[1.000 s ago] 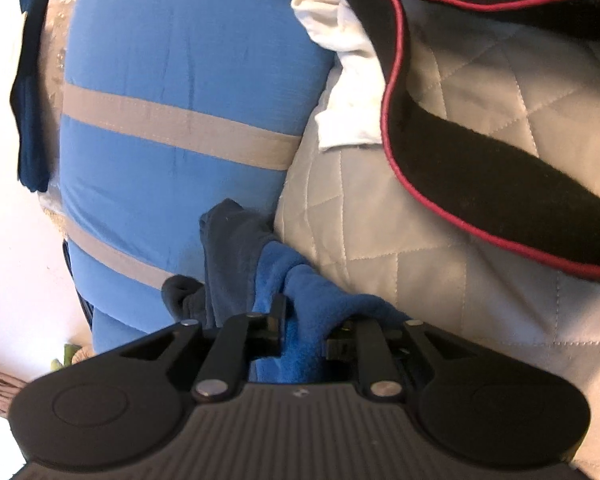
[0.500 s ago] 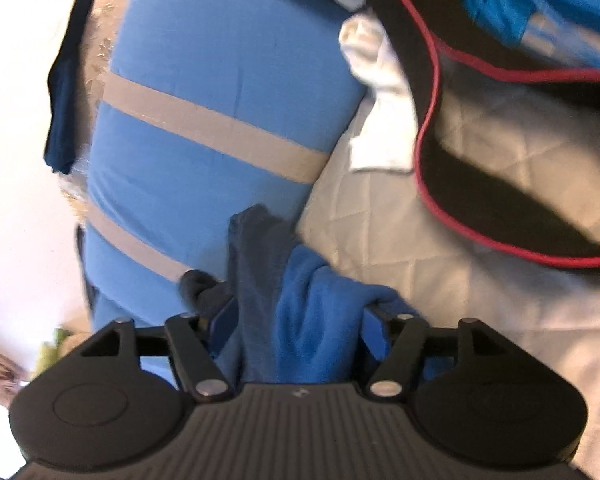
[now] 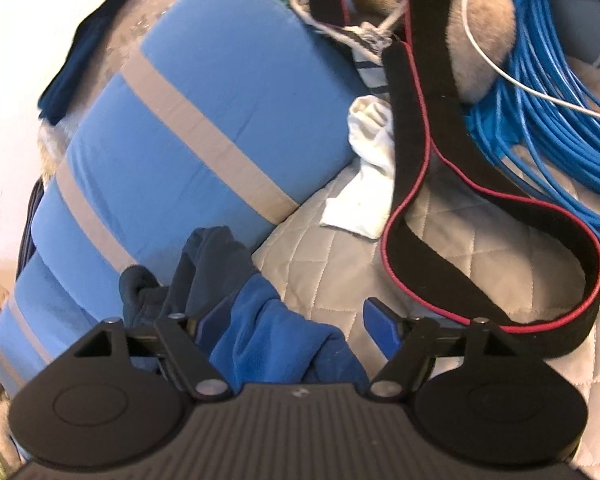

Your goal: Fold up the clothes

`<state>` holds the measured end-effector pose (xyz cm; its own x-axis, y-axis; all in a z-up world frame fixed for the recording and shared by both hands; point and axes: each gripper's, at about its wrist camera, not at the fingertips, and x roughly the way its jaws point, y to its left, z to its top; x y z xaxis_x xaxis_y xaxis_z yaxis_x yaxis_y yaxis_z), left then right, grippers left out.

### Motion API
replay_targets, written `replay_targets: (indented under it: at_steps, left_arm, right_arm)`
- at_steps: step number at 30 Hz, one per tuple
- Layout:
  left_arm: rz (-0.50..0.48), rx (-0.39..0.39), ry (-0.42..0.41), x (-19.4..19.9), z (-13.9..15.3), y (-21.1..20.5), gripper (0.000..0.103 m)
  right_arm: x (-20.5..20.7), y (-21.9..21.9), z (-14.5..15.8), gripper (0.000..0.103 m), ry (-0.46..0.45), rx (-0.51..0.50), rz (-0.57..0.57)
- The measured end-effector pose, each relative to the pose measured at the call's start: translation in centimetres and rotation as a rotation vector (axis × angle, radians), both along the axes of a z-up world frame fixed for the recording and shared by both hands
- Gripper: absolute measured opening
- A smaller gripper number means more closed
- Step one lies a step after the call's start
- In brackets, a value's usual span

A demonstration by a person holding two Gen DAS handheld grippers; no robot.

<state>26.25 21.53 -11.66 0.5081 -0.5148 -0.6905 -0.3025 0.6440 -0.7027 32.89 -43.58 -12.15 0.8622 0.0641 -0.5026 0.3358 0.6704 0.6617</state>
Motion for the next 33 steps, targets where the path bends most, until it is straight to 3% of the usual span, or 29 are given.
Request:
replay_targets:
  at_steps: [3,10,14,19,20,23,25,29,33]
  left_arm:
    - [0.028,-0.007,-0.012,-0.2,0.2,0.4,0.049]
    - [0.137,-0.055,-0.061,0.1,0.5,1.9,0.050]
    - [0.156,-0.074,-0.054,0.8,0.2,2.1,0.050]
    - [0.154,-0.044,-0.063,1.1,0.0,1.7,0.049]
    - [0.158,-0.042,-0.062,1.2,-0.1,1.7,0.046]
    - [0.191,-0.048,-0.049,0.9,-0.6,2.5,0.015]
    - [0.232,-0.052,-0.066,0.4,-0.6,3.0,0.005]
    - [0.226,0.017,-0.124,-0.1,0.4,2.6,0.005]
    - [0.210,0.052,-0.086,0.3,0.3,2.3,0.010]
  right_arm:
    - [0.2,0.6,0.2,0.085,0.005,-0.032,0.020]
    - [0.4,1.3,0.3,0.086,0.018,-0.071,0.062]
    - [0.5,1.5,0.1,0.086,0.025,-0.073,0.074]
    - [0.6,1.5,0.0,0.086,0.023,-0.067,0.087]
    - [0.6,1.5,0.0,0.086,0.017,-0.064,0.095]
    - [0.6,2.0,0.3,0.086,0.004,-0.083,0.117]
    - [0.7,2.4,0.5,0.086,0.001,-0.110,0.135]
    - [0.8,2.8,0.7,0.086,-0.007,-0.133,0.162]
    - [1.0,3.1,0.6,0.086,-0.001,-0.149,0.177]
